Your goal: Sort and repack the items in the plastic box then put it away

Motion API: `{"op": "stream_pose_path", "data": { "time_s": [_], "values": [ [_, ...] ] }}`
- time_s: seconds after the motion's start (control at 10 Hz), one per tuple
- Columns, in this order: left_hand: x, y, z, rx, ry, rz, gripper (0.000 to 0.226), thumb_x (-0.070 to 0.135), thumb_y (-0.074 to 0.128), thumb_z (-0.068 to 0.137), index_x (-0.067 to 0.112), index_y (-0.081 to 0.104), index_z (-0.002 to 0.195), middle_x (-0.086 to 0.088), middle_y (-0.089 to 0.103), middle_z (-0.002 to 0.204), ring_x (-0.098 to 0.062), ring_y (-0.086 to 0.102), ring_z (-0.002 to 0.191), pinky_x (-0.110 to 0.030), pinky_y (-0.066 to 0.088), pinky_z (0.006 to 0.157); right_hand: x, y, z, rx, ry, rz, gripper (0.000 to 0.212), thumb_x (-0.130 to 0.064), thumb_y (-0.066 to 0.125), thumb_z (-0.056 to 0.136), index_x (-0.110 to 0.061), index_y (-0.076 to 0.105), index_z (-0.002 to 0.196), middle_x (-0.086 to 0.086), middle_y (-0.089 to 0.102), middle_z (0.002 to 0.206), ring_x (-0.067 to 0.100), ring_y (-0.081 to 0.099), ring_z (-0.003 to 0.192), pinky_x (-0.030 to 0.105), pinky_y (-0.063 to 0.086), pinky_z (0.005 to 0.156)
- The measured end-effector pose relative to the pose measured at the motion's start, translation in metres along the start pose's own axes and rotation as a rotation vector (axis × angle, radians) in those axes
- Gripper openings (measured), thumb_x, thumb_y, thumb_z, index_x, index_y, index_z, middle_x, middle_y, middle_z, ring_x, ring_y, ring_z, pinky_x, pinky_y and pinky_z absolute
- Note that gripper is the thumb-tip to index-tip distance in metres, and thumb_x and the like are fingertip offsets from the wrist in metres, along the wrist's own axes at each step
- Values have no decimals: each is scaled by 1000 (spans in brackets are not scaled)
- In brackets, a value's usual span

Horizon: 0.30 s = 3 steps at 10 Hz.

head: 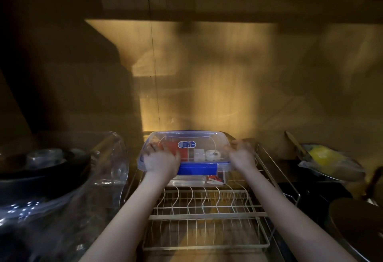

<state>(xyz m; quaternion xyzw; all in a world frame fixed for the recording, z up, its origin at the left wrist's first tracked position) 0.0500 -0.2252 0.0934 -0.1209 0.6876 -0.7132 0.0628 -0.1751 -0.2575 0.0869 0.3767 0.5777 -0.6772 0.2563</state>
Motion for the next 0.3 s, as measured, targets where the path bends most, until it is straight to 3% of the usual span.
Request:
{"op": "stream_pose_path", "data": {
  "time_s": [0.1,0.2,0.3],
  "values": [
    [9,-11,-5,37,48,117,45,37,31,95,4,54,115,-17,61,114,-30,58,105,-42,48,93,-28,-25,-14,23,-155,138,36,-28,51,93,-13,50,125,9,51,131,22,52,116,34,45,96],
    [13,-34,-5,123,70,-94,32,31,38,93,7,57,104,-8,64,92,-21,62,82,-35,54,77,-76,-72,-56,48,-363,318,28,-16,54,91,-15,57,119,0,60,118,10,55,107,14,42,83],
    [18,-77,-8,312,170,-353,36,34,39,93,12,49,120,-10,66,95,-26,63,85,-35,53,72,-121,-135,-123,69,-652,630,28,-15,63,82,-25,61,108,-11,67,104,2,62,97,12,50,77]
  ]
}}
Point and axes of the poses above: each hand's wrist, its own z-axis towards the middle knuckle, its own y-axis out of the palm, x = y × z, the point moved 6 cm from there along z, towards the middle knuckle
